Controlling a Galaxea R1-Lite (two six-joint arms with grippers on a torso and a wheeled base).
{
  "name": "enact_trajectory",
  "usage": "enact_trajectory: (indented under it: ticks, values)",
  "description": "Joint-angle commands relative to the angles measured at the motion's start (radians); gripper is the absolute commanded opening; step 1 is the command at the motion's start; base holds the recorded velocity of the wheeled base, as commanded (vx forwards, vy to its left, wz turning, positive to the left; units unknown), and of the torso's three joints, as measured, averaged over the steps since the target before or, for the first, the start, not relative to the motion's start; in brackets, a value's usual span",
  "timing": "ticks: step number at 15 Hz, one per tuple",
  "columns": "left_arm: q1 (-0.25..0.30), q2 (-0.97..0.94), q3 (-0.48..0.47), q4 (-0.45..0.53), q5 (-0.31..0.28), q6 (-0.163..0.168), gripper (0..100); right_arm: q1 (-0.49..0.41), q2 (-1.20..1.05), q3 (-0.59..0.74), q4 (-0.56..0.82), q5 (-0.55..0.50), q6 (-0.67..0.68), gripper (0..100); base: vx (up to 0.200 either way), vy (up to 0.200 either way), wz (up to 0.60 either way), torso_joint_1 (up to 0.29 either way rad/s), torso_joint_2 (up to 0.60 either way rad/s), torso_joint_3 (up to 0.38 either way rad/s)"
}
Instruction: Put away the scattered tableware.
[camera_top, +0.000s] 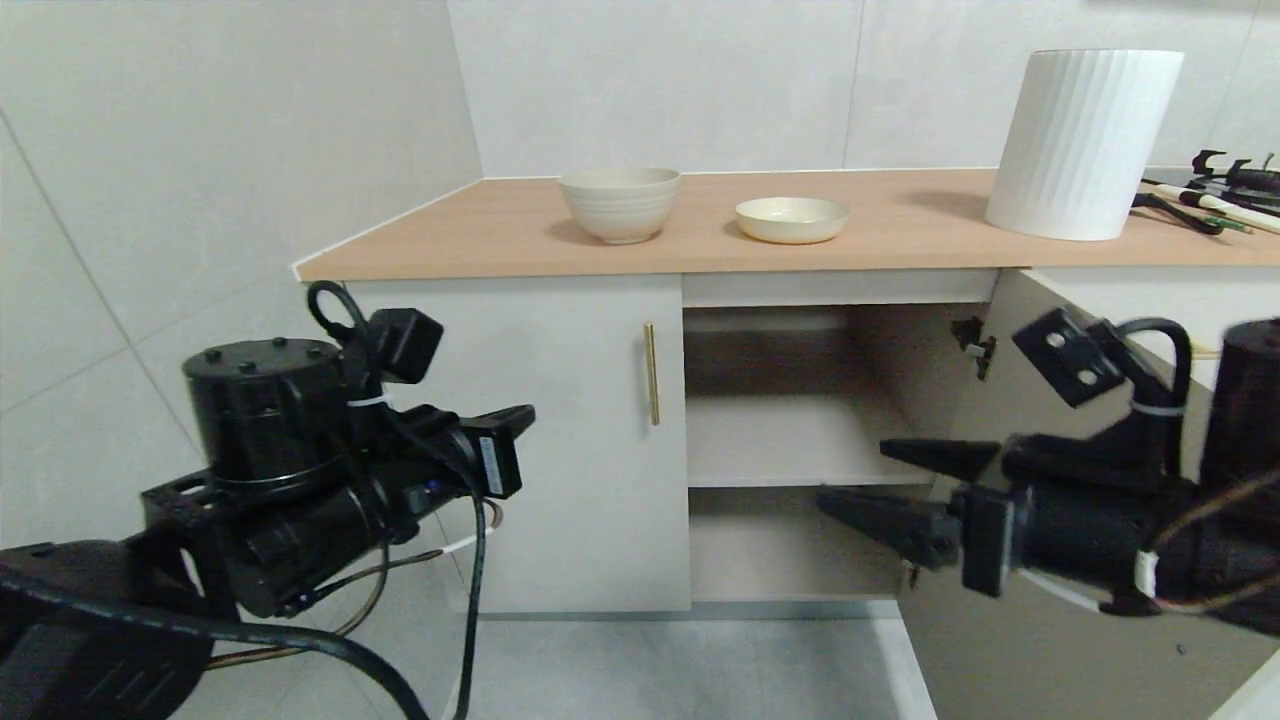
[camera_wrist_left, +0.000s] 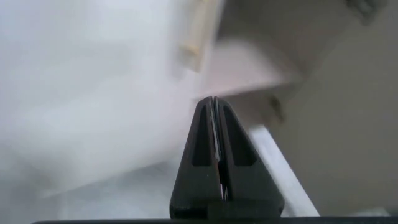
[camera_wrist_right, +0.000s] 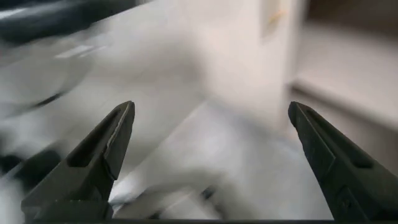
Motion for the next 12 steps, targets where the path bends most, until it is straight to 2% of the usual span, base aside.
enact_trajectory:
  ticks: [1, 3, 6, 7, 9, 10, 12]
  values:
    - [0.075, -0.112, 0.043, 0.010, -0.005, -0.003, 0, -0.047, 0.169, -0.211, 0.098, -0.051, -0.029, 100, 0.000, 0.000, 0.00, 0.000, 0.00, 0.000]
    - [0.095, -0.135, 0.039, 0.044, -0.028, -0.003, 0, -0.054, 0.148, -0.293, 0.255, -0.049, -0.026, 100, 0.000, 0.000, 0.00, 0.000, 0.00, 0.000]
    - [0.105, -0.132, -0.001, 0.123, -0.042, -0.008, 0, -0.050, 0.111, -0.262, 0.283, -0.045, -0.023, 100, 0.000, 0.000, 0.00, 0.000, 0.00, 0.000]
    - [0.105, -0.129, -0.009, 0.145, -0.042, -0.011, 100, -0.050, 0.091, -0.256, 0.286, -0.046, -0.023, 100, 0.000, 0.000, 0.00, 0.000, 0.00, 0.000]
    - [0.105, -0.138, -0.032, 0.153, -0.042, -0.057, 100, -0.051, 0.059, -0.250, 0.302, -0.046, -0.021, 100, 0.000, 0.000, 0.00, 0.000, 0.00, 0.000]
    - [0.105, -0.147, -0.050, 0.154, -0.037, -0.104, 100, -0.051, 0.039, -0.254, 0.339, -0.048, -0.021, 100, 0.000, 0.000, 0.00, 0.000, 0.00, 0.000]
    - [0.115, -0.158, -0.063, 0.149, -0.034, -0.115, 100, -0.051, 0.025, -0.273, 0.378, -0.048, -0.023, 100, 0.000, 0.000, 0.00, 0.000, 0.00, 0.000]
